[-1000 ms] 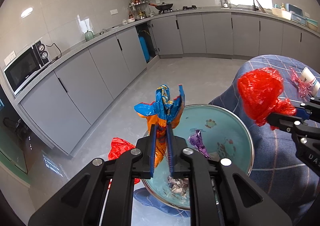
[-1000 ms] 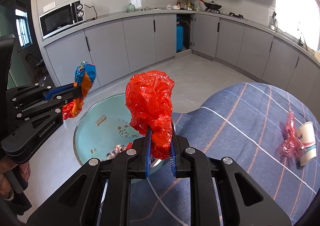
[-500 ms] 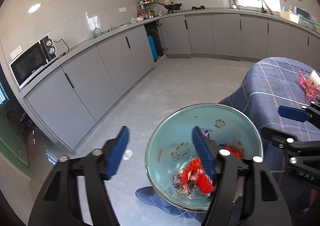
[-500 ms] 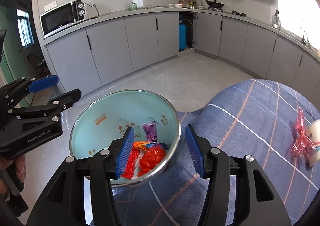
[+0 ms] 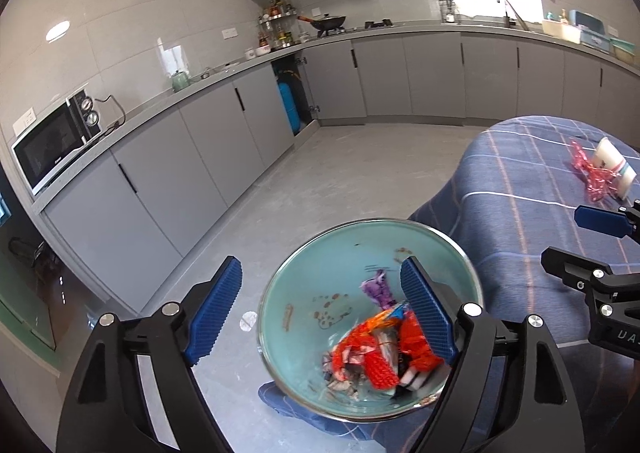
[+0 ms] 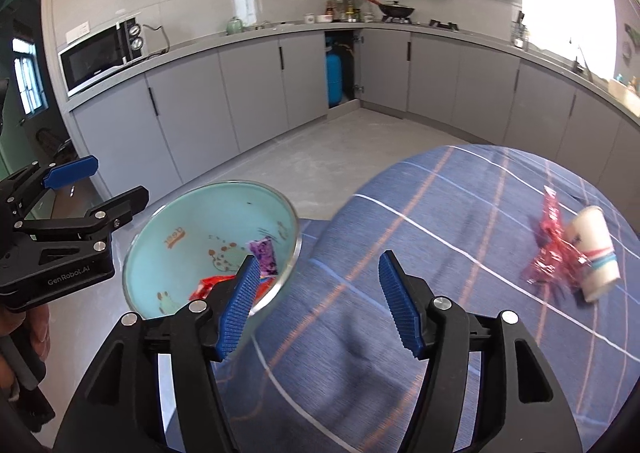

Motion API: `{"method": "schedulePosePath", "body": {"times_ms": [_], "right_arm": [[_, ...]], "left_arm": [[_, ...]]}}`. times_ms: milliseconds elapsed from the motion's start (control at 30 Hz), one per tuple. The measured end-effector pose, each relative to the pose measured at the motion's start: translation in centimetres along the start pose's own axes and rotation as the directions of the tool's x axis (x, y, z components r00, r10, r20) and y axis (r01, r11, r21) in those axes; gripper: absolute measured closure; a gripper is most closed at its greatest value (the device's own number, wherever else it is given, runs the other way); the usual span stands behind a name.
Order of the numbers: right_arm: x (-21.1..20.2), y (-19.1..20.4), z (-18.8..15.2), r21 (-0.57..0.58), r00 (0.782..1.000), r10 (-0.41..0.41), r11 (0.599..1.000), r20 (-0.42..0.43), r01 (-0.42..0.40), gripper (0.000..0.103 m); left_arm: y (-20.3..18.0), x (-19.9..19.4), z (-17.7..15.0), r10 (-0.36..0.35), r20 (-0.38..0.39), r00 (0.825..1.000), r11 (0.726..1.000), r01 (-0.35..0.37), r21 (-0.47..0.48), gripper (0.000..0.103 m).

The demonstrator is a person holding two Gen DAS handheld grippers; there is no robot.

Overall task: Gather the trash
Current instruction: 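Move both open tools back to the white cup and pink wrapper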

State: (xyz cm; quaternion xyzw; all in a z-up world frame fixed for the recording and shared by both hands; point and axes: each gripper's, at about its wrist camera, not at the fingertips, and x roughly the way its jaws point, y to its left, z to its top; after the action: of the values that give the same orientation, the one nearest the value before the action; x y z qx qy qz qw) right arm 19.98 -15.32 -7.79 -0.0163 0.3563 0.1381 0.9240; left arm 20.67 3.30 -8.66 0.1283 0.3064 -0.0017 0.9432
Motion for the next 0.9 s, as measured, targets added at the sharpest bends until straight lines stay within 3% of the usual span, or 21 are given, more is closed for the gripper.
{"method": "schedulePosePath", "body": {"times_ms": [433,500,900], "right_arm": [[-2.7,-5.4,-1.8,0.072,0.996,-0.087,0.994,0.019,0.085,0.039],[-3.1,-6.3,-2.1,0.082,0.994,-0.11,0.991,0.024,0.108,0.035],[-6.0,-13.9,-4.0,0.178,0.968,-0.251,0.954,0.021,0.243,0.034]], "left_arm": [[-5.9,-0.4,1.4,-0.059,0.019,0.998,0.995,0.057,0.083,0.017],[-6.9,-0.5,1.6,-0.072,0.023,0.997,0.993,0.069,0.1,0.017],[-14.4,-0.4,3.2,-0.158,0.04,0.987,0.97,0.148,0.194,0.013]]}}
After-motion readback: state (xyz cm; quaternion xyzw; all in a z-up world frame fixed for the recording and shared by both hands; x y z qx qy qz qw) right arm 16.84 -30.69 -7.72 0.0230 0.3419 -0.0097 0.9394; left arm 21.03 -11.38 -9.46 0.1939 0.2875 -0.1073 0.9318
